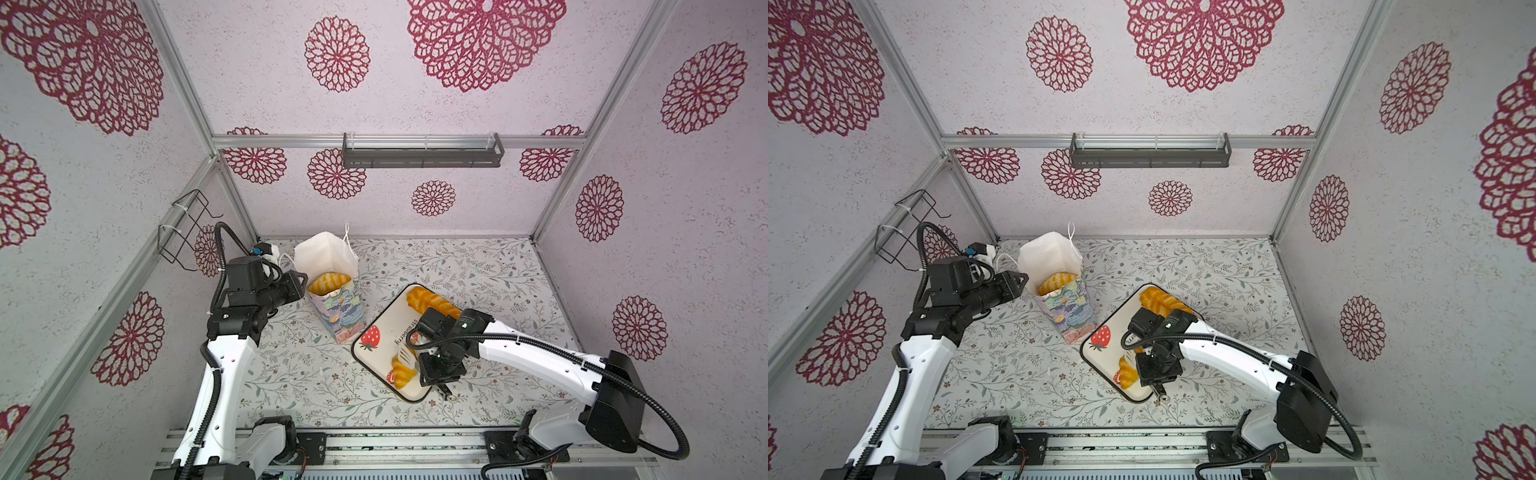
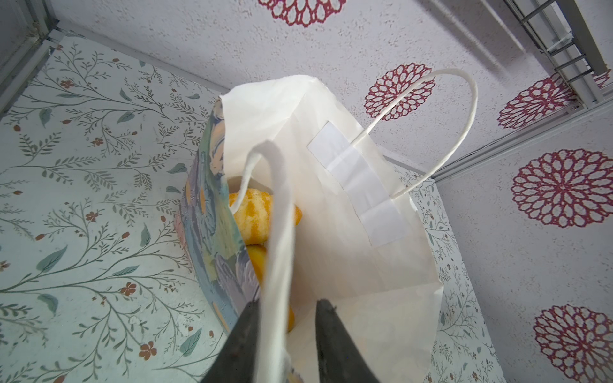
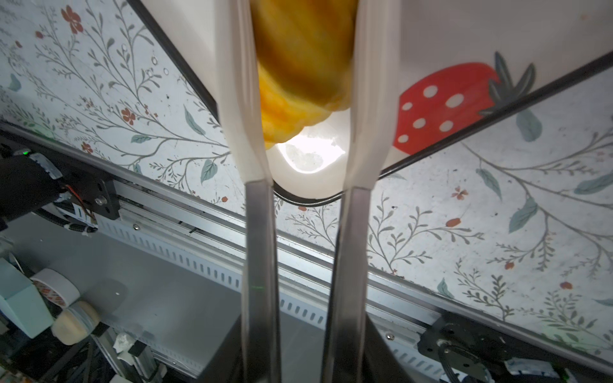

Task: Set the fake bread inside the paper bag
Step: 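Squeeze the tongs on the croissant and lift it off the tray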

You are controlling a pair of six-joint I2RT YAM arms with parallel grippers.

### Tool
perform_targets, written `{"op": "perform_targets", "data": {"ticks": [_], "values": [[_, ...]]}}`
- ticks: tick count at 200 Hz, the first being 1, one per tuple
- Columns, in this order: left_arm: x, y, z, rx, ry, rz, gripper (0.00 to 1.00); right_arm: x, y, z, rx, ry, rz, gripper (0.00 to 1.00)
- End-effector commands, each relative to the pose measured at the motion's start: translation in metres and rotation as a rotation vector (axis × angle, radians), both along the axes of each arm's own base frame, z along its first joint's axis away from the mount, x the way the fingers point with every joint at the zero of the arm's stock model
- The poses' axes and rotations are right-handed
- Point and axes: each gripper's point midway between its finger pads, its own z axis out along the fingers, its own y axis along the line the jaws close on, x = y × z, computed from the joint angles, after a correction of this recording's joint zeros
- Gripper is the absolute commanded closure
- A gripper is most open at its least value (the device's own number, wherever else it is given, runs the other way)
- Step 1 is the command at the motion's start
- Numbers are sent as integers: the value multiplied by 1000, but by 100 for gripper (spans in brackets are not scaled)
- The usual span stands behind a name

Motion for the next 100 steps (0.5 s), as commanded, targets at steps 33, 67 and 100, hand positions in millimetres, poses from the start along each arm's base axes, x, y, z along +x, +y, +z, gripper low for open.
{"op": "perform_targets", "data": {"ticks": [33, 67, 100], "values": [[4, -3, 11, 13, -31, -18, 67, 9, 2, 13, 37, -74, -13, 77], [4, -5, 11, 7, -29, -27, 67, 16, 5, 24, 60, -114, -20, 81], [3, -5, 14, 9, -41, -26, 67, 24, 3, 38, 48, -165, -14, 81]]}}
